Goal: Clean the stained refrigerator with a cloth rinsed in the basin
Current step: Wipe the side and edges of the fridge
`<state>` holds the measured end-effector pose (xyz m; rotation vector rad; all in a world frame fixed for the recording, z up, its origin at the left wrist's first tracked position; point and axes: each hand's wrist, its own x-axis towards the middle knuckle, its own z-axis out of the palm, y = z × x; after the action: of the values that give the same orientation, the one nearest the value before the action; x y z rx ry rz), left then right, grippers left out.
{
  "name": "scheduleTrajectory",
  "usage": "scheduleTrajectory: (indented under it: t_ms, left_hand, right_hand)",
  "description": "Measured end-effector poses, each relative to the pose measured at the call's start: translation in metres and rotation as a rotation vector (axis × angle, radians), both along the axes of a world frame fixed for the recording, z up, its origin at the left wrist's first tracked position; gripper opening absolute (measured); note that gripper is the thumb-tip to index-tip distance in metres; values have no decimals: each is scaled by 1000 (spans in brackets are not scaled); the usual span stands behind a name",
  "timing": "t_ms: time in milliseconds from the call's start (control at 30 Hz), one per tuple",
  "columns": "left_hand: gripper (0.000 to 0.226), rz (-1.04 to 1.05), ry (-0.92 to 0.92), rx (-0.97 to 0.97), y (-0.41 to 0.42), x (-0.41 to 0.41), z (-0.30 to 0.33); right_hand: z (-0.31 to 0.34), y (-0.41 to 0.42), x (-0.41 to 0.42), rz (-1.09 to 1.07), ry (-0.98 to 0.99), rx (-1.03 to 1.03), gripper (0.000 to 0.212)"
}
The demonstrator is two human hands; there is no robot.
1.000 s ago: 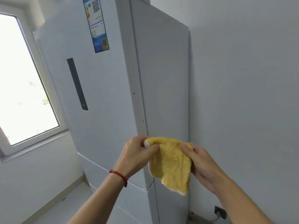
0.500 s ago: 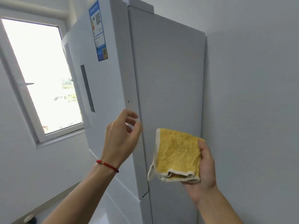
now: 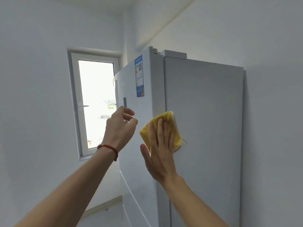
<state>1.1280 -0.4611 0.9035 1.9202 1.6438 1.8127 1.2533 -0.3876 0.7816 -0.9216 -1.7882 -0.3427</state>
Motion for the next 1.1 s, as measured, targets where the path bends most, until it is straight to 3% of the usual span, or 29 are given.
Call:
scheduleTrajectory:
  t_ms: [133,267,433,600,733,1000,1100]
  left_hand:
    - [21,-13,90,68,9,-5,23]
    - [25,-56,150,197,29,7,65]
    - [30,-114,84,326,54,22,115]
    - [34,-148,105,405,67,29,146]
    - [42,-170,124,414,69,26,152]
    - [54,-211,106,443,72,19,168]
    - [49,-232,104,466,76,18,166]
  right_hand:
    - [23,21,14,-72,25,104,66]
    - [116,40,11,-152,-2,196,68]
    - [218,49,10,-126,14,112,72]
    - [180,48,6,-167,33,313,67]
    - [124,44,12,-90,37,306,70]
    - [244,43,15,-109,-22,234,80]
    - [230,45,11,-93,4,277,74]
